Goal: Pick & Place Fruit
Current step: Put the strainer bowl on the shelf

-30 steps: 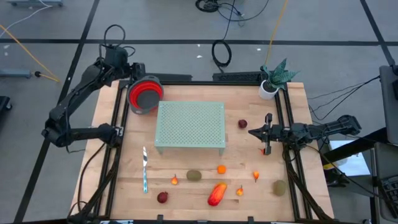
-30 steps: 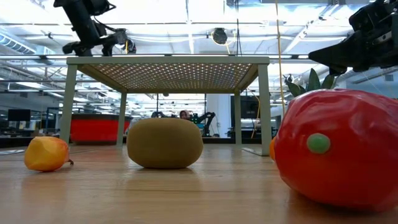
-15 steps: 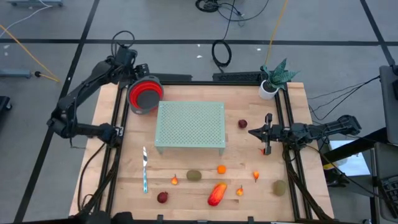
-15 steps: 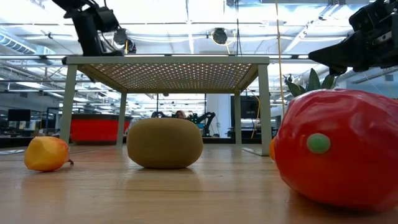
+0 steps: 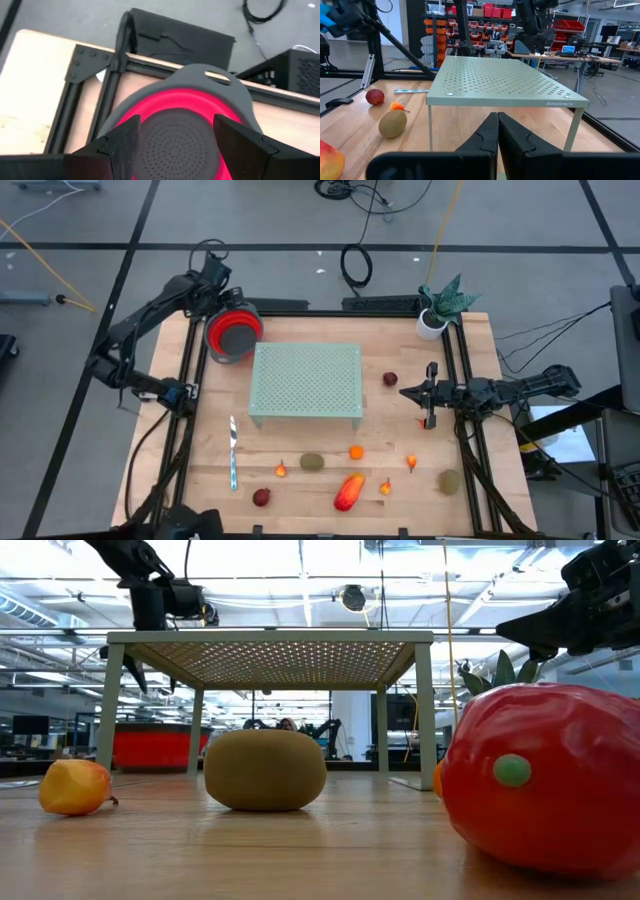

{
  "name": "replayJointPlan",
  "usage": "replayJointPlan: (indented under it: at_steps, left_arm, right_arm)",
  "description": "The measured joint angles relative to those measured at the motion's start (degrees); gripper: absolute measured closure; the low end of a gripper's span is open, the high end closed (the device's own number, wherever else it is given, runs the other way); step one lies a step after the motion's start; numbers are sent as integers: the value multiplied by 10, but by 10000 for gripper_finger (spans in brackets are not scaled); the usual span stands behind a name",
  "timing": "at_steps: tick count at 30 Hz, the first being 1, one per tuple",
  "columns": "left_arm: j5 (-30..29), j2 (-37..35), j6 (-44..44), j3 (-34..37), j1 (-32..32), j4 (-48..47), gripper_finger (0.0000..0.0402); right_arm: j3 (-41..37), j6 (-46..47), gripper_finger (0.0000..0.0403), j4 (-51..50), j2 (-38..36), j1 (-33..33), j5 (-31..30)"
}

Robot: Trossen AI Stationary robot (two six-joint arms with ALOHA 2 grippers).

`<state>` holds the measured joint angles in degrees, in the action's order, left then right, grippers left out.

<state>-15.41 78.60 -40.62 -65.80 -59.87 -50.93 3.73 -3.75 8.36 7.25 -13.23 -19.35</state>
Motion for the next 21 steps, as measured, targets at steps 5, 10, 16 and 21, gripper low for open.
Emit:
replayJointPlan:
  at_steps: [5, 10, 16, 21]
  left_arm:
    - [-24, 25, -25, 0, 1, 0, 151]
    - [-48, 38, -37, 0, 6, 2, 151]
    - [24, 59, -107, 0, 8, -72, 151]
    - [62, 61, -111, 0, 15, -163, 151]
  right_arm:
    - [0, 0, 399, 0, 0, 0, 0]
    - [0, 0, 399, 0, 0, 0, 0]
    - [0, -1, 399, 0, 0, 0, 0]
    - [0, -2, 399, 0, 0, 0, 0]
